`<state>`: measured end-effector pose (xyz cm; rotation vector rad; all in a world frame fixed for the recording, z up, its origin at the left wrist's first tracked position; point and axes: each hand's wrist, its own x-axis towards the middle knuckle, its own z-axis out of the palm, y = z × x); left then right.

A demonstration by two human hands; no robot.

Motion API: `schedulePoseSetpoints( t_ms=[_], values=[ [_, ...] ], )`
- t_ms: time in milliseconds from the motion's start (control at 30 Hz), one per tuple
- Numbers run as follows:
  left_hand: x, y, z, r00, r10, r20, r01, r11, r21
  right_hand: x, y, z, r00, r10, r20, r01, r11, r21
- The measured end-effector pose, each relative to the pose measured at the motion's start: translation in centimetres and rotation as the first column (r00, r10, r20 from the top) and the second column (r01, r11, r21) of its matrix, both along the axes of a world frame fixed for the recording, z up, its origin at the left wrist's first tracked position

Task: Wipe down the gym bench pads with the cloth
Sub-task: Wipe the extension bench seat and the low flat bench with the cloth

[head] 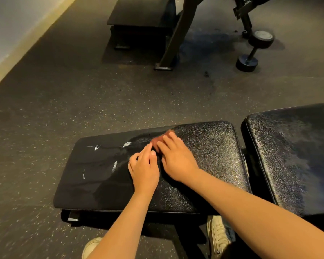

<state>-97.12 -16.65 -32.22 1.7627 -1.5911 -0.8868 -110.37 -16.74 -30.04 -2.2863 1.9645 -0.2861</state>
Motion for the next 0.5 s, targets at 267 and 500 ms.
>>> schedulePoseSetpoints(
  t_ms=[267, 500],
  values=[
    [-1.1, 0.2, -0.6, 0.993, -0.115, -0.035, 0.116, 0.993, 0.02, -4.2, -0.5, 1.6, 0.932, -0.33, -0.152, 0.324, 0.944, -0.058],
    [-1.0, -0.5, -0.3, 0.998, -0.063, -0.02, 0.062, 0.998, -0.03, -0.3, 0.8, 0.3, 0.999, -0.01, -0.039, 0.009, 1.0, -0.017]
  ],
)
